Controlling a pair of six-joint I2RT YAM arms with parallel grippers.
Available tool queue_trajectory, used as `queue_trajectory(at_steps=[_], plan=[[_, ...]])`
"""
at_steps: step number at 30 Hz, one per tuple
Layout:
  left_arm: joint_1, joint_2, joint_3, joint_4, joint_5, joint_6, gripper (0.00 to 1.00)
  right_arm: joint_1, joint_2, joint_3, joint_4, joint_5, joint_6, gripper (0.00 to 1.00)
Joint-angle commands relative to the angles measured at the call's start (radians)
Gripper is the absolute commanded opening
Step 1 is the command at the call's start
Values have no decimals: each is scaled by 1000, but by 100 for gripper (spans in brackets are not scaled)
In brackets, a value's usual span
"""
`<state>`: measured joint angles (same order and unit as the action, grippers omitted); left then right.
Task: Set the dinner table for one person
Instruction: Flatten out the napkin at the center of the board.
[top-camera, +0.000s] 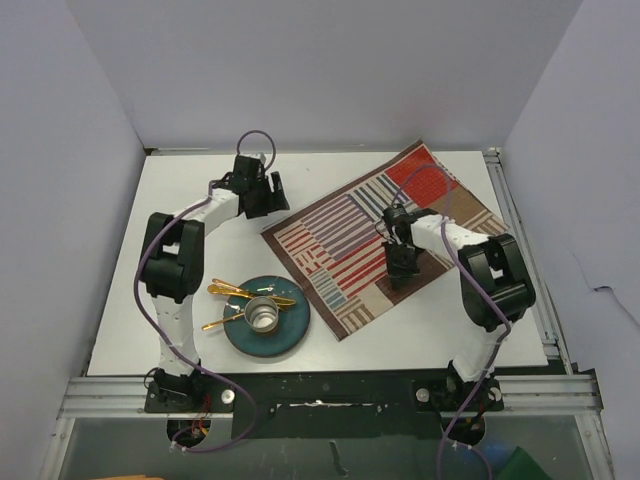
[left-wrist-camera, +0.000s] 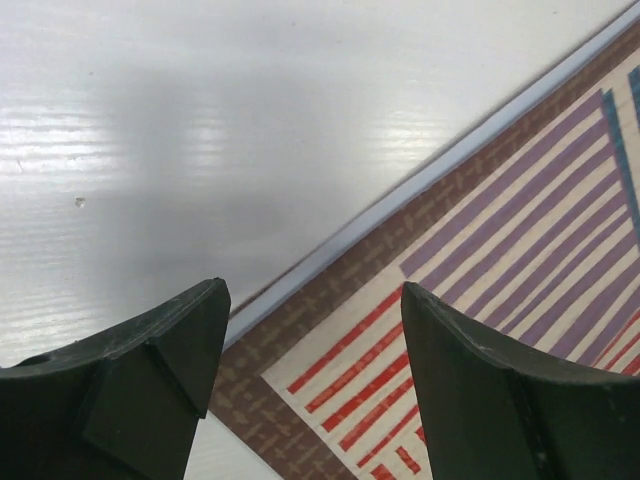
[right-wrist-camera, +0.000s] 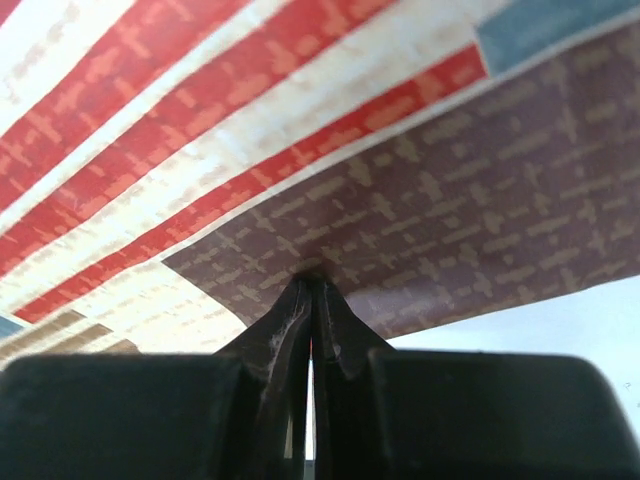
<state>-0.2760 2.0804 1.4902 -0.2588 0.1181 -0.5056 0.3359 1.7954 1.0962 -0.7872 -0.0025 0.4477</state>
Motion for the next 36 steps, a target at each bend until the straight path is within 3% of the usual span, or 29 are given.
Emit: queue_trajectory(at_steps=[1, 9, 19, 25, 32, 36], plan=[[-19, -25, 79, -35, -6, 30, 70, 128, 179, -14, -35, -162, -41, 0], [-69, -162, 3, -46, -25, 35, 70, 197, 391, 201, -45, -202, -61, 0], [-99, -238, -71, -75, -27, 29, 70, 190, 585, 725, -236, -233, -133, 0], [-147, -232, -169, -45, -36, 13, 70, 140, 590, 949, -254, -196, -208, 0], [-166, -132, -188, 13, 7, -6, 70, 44, 507, 979, -32, -437, -278, 1], [-170, -91, -165, 22, 14, -6, 70, 36, 492, 994, -16, -546, -305, 2]])
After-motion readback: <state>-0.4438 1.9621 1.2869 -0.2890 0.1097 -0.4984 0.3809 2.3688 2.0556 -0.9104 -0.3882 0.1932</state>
